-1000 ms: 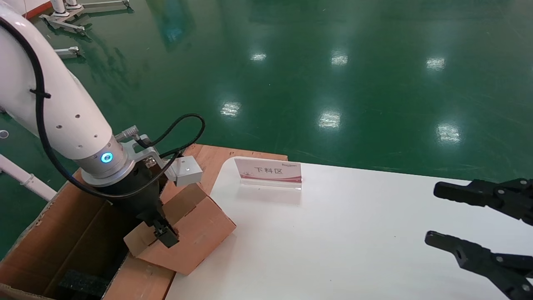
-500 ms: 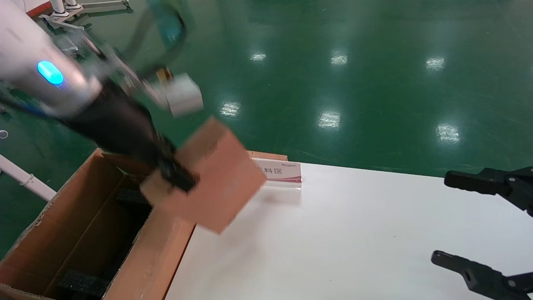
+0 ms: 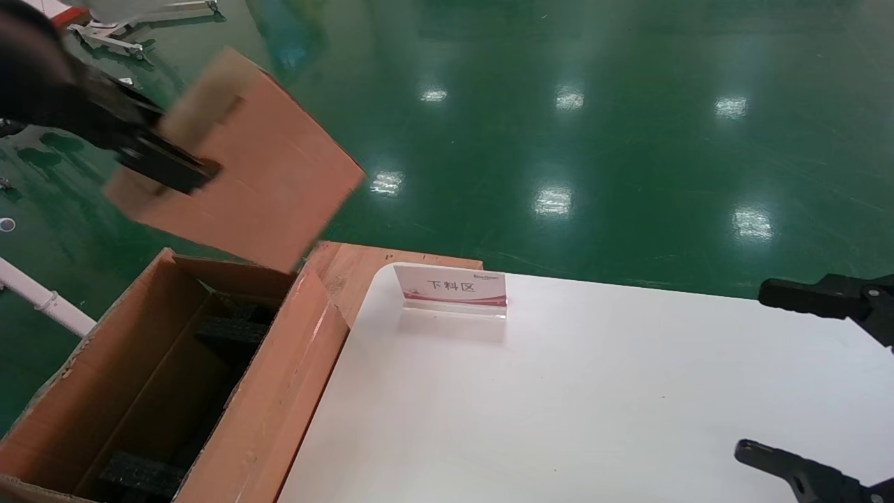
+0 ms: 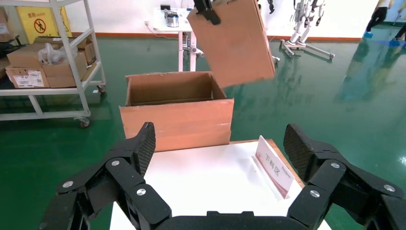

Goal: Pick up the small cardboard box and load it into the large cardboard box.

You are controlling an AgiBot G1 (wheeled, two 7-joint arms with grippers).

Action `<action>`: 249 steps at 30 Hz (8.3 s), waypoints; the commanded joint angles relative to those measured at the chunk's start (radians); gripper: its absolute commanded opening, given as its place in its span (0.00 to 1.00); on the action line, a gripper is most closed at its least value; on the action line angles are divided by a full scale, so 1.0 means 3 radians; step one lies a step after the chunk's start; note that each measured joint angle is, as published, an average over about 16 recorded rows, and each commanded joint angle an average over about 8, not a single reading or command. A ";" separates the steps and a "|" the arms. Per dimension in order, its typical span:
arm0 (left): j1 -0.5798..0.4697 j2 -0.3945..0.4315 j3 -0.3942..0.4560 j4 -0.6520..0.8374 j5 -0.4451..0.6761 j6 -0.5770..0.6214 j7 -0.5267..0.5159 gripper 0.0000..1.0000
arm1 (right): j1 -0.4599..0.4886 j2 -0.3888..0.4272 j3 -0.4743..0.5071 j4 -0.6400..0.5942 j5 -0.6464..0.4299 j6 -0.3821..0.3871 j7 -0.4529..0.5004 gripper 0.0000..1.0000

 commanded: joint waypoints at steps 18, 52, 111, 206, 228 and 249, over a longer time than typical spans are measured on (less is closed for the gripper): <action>-0.0208 0.0149 0.1649 0.0834 -0.0208 0.0003 0.0650 0.00 | 0.0001 0.0002 -0.0004 0.0000 0.0003 0.0002 -0.0002 1.00; 0.0541 0.0109 0.2520 0.1581 -0.1393 -0.0145 0.0583 0.00 | 0.0002 0.0004 -0.0011 0.0000 0.0007 0.0005 -0.0005 1.00; 0.2243 0.0417 0.2304 0.3199 -0.1760 -0.0613 0.0988 0.00 | 0.0005 0.0009 -0.0022 0.0000 0.0015 0.0010 -0.0011 1.00; 0.2894 0.0503 0.2271 0.3425 -0.1797 -0.1054 0.0825 1.00 | 0.0007 0.0014 -0.0032 -0.0001 0.0023 0.0015 -0.0016 1.00; 0.1830 0.0290 0.1829 0.3115 -0.2427 -0.0596 0.1911 1.00 | 0.0009 0.0014 -0.0035 -0.0004 0.0025 0.0015 -0.0019 1.00; 0.2202 0.0095 0.0592 0.2274 -0.2398 -0.0329 0.2187 1.00 | 0.0009 0.0015 -0.0036 -0.0007 0.0024 0.0015 -0.0020 1.00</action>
